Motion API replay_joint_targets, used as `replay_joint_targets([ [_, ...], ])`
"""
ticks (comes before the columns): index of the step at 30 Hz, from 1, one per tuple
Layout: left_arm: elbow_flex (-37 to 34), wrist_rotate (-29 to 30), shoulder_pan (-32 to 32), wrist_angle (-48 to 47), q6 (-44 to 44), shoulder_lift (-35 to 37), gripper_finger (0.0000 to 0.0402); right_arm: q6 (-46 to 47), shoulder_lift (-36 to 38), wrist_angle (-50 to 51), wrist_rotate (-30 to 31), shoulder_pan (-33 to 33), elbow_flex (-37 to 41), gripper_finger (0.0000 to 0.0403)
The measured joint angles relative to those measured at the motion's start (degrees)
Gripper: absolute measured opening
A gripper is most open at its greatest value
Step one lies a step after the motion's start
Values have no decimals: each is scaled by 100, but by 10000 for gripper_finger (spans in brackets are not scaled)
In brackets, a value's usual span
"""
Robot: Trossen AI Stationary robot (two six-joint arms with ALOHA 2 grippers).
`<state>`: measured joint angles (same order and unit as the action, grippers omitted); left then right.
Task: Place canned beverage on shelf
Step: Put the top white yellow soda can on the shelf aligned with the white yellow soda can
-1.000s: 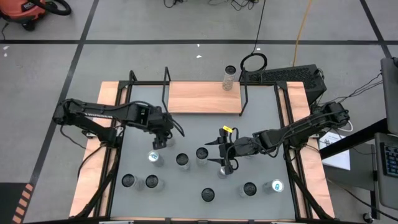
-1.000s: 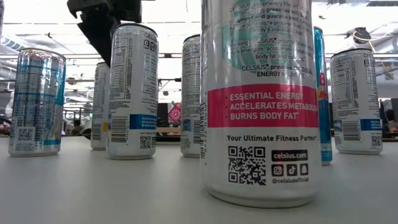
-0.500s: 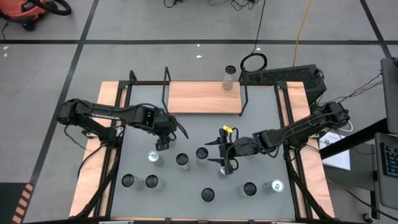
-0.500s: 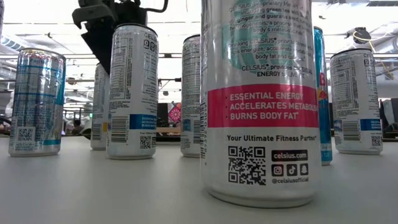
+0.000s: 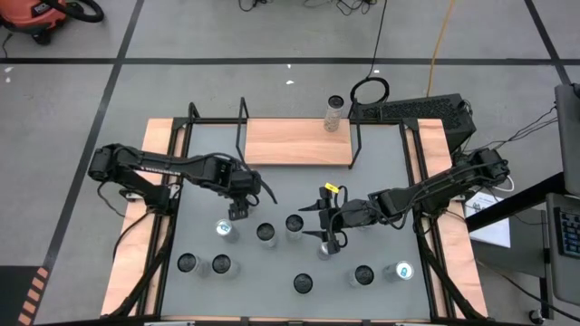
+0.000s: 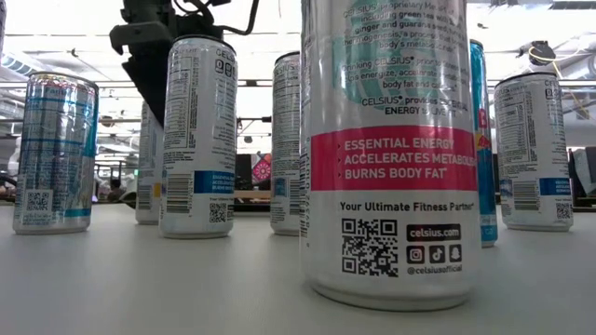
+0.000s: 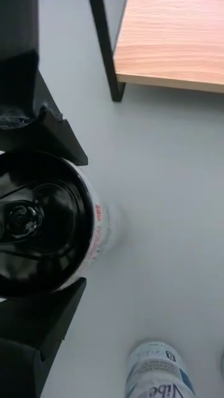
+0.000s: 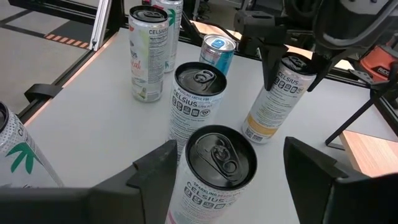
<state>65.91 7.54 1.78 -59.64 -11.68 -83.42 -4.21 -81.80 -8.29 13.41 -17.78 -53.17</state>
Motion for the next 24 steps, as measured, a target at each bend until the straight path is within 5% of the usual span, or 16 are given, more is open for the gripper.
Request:
replay_joint_targets([
  [6,4,-6,0,-116,-7,11,245,-8,0,-2,0,0,0,228],
  [13,111,-9,0,-262,4,-7,246,-1,0,-7,0,0,0,228],
  [24,1322,88,182,-709,313,0,247,-13,0,-96,166,38,0,228],
])
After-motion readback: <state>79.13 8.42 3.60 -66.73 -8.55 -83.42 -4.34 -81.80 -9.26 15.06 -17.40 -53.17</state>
